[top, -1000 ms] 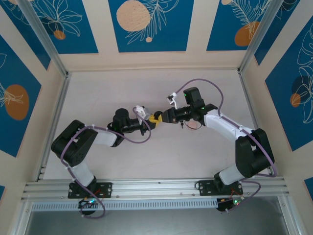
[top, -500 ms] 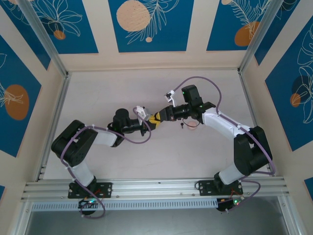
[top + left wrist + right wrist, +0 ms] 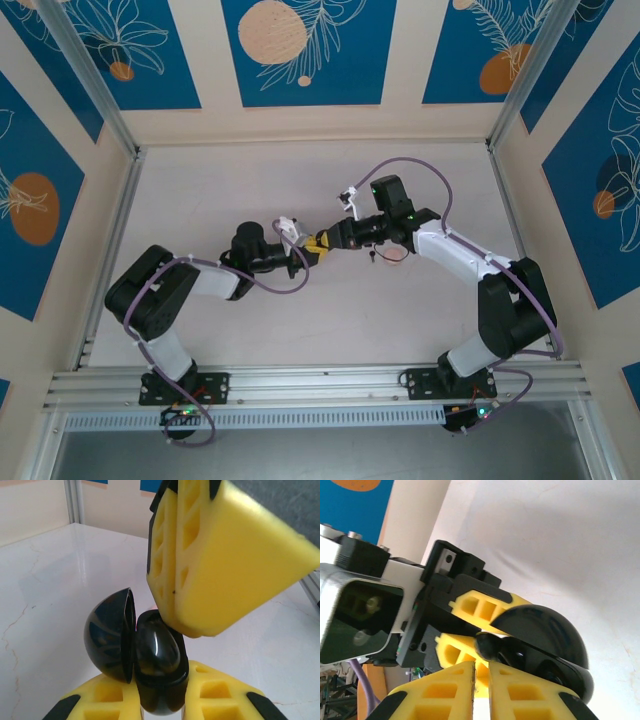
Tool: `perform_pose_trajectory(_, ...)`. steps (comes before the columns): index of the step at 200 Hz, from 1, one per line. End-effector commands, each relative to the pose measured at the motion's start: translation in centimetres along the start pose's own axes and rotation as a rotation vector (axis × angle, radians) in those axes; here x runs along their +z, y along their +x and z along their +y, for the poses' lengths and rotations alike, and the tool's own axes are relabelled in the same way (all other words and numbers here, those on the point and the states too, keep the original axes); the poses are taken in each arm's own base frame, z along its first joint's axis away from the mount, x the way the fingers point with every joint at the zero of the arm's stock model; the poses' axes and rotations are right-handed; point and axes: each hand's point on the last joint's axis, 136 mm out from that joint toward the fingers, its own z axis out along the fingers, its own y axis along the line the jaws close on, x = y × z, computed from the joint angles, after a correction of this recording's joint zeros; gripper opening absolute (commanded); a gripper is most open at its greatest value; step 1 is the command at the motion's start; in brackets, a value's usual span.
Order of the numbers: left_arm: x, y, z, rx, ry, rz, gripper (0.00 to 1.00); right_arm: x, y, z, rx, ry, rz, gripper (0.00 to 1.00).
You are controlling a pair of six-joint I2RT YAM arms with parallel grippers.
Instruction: Insert wireless bluetooth earbuds into charging case
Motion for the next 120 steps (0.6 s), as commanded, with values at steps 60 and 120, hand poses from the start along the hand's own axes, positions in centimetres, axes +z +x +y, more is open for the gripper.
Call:
perform_pose_trajectory(60, 0.0, -1.5, -0.6, 0.052, 0.029, -0.038, 0.12, -0.9, 0.3, 0.6, -0.032, 0.024, -0.008, 0.16)
perform_pose_trajectory(120, 0.0, 0.4, -0.4, 0.055, 0.018, 0.049, 0.11, -2.3, 0.1, 1.5, -0.086, 0.053, -0.038, 0.21)
